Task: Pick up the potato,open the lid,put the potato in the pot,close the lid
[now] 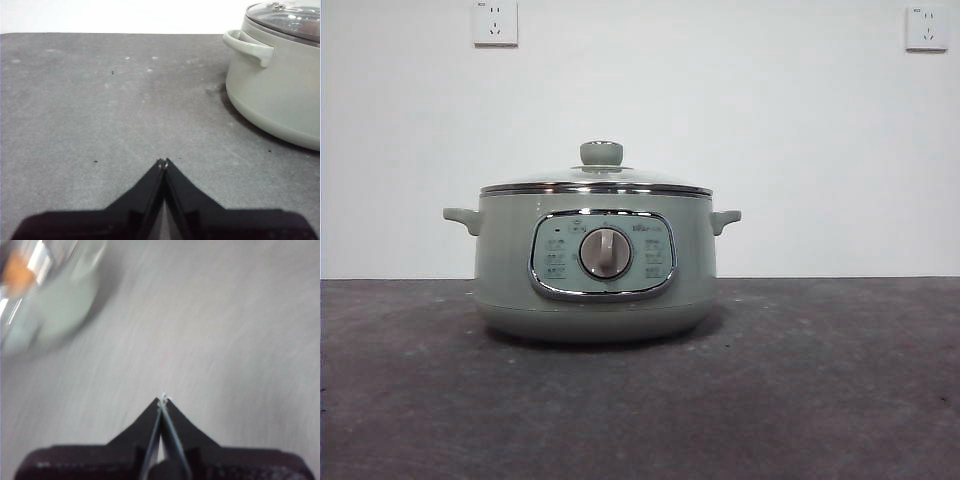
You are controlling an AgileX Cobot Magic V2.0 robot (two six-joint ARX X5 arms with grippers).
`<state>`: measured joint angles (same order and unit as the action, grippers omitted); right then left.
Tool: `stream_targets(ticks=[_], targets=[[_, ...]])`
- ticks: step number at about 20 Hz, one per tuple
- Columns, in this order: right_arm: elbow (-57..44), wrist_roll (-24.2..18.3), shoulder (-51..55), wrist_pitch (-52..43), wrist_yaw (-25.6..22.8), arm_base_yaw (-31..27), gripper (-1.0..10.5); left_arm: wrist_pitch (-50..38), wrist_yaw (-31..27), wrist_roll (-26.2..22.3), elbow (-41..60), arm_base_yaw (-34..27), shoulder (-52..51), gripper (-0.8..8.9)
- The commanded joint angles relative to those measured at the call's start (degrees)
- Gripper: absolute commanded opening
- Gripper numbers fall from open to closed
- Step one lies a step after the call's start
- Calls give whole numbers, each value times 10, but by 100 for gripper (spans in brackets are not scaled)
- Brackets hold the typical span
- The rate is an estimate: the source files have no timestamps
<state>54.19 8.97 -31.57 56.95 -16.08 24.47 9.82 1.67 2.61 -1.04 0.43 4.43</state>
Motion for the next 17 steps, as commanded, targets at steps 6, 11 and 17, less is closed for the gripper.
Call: stream_targets(ticks=[6,11,17], targets=[[-356,-37,208,-404,157,-216,0,-2,-2,-3,5,0,1,0],[-458,-45,273,-406,156,-246,0,-2,-2,-3,5,0,1,0],[-511,-49,309,-407,154,-245,0,-2,-2,-3,5,0,1,0]])
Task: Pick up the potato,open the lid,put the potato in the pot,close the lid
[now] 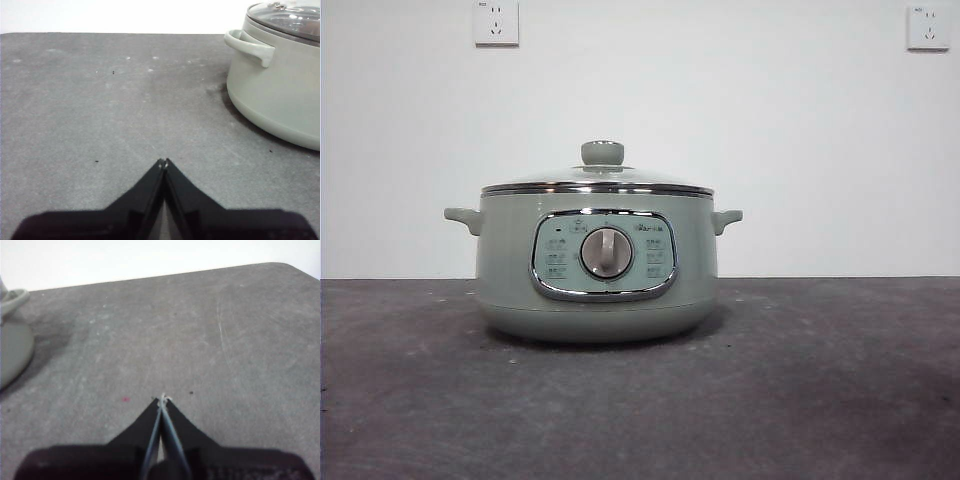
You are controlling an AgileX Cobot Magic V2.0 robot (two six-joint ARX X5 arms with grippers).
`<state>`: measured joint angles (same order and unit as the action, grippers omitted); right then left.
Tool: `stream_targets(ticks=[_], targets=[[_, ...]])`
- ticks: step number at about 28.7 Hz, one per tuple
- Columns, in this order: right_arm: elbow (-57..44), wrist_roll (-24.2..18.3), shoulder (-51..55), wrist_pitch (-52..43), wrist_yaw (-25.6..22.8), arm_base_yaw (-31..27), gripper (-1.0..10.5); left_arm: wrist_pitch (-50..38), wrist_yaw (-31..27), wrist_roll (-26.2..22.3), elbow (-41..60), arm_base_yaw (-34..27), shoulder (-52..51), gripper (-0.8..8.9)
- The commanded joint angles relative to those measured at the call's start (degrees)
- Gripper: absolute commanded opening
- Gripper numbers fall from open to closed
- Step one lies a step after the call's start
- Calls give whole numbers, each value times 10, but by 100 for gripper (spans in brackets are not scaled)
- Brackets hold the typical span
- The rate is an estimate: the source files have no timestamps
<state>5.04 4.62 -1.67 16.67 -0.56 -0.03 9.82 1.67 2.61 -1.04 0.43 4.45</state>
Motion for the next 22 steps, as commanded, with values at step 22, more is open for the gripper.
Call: stream_targets(ticks=[22], targets=[[-42,-31,12,-60,-24,1,0,-2,-2,-3,5,0,1,0]])
